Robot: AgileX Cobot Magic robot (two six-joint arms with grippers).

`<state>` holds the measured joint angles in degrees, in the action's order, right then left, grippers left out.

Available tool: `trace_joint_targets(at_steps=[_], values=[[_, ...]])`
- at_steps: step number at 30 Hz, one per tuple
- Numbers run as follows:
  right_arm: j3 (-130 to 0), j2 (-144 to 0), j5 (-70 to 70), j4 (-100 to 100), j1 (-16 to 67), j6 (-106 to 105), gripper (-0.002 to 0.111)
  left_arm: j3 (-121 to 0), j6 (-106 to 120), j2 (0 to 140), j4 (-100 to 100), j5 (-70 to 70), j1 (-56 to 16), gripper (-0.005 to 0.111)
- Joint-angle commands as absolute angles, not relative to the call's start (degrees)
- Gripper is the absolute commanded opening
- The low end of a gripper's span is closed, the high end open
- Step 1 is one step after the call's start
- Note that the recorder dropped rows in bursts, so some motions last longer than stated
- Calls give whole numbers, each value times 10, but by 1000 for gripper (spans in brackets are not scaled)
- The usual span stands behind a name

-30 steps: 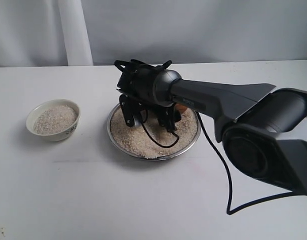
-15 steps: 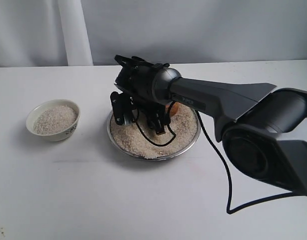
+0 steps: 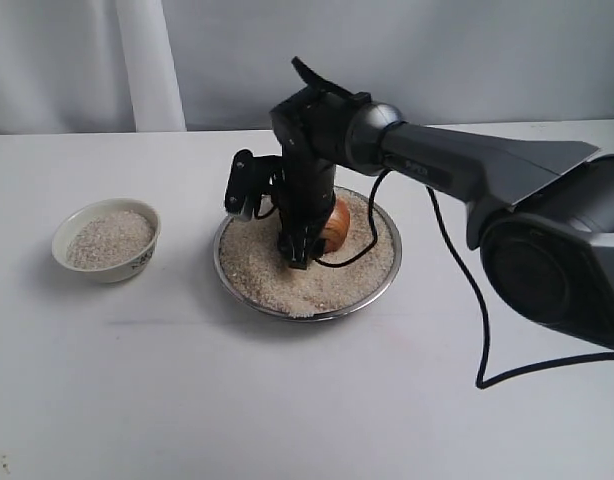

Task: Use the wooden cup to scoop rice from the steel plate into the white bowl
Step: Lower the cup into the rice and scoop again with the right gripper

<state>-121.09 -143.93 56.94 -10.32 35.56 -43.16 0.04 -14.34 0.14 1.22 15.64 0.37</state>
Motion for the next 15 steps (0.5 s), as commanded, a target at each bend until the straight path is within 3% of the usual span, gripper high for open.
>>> trace_joint_targets(at_steps=[1,15], values=[[-1198,-1463,578,12,342,-445,0,0,-146,0,10,152,0,0],[-1198,-1463,591,119,301,-479,0,0,-146,0,10,152,0,0]])
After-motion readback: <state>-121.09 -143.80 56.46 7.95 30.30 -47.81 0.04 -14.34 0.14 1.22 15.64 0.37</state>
